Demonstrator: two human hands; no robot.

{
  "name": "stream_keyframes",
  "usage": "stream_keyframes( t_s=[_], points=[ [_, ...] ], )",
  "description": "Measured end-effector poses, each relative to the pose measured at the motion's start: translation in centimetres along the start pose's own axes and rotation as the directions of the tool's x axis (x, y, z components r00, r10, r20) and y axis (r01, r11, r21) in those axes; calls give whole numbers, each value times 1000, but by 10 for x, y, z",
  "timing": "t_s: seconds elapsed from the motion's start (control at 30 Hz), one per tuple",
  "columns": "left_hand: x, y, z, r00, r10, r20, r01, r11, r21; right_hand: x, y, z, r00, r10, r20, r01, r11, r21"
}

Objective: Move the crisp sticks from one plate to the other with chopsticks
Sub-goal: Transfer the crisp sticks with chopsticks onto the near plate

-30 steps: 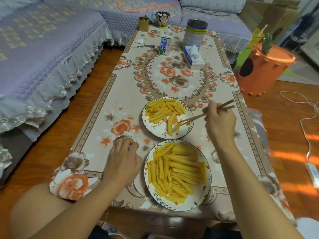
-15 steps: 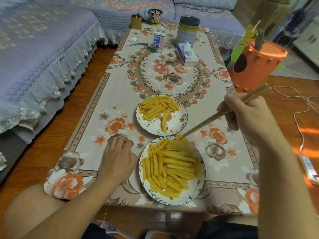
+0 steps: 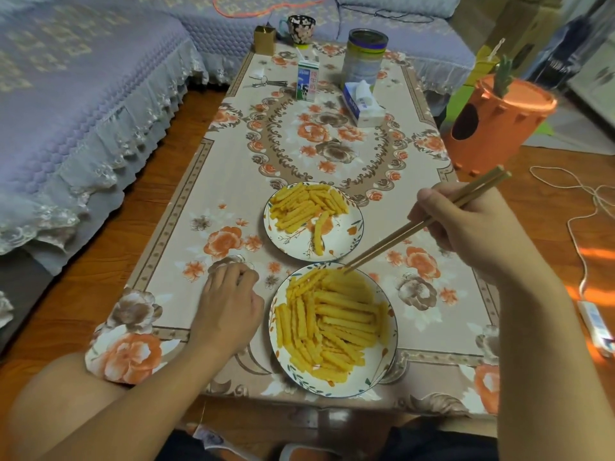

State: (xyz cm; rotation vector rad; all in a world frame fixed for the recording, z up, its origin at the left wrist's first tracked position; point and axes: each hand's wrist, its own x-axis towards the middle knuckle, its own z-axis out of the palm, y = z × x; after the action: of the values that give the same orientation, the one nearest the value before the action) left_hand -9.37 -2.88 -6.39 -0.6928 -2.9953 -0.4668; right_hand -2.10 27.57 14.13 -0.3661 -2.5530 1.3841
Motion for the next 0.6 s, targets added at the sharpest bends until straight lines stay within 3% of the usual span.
stream_keyframes(
  t_s=[0.13,0.23,0.47,0.6],
  points=[
    [1,0,0,1000,-3,10,3,1000,5,14,3,16,982,46,-184,-18,989,150],
    [1,0,0,1000,-5,13,5,1000,3,29,10,48,951,86,-296,-51,991,125],
    [1,1,-3,1000,-13,20,13,1000,8,40,25,107,968,-1,-250,-29,993,-118],
    [1,1,-4,1000,-15,26,15,1000,19,36,24,89,945,65,-319,-72,997,-9]
  ],
)
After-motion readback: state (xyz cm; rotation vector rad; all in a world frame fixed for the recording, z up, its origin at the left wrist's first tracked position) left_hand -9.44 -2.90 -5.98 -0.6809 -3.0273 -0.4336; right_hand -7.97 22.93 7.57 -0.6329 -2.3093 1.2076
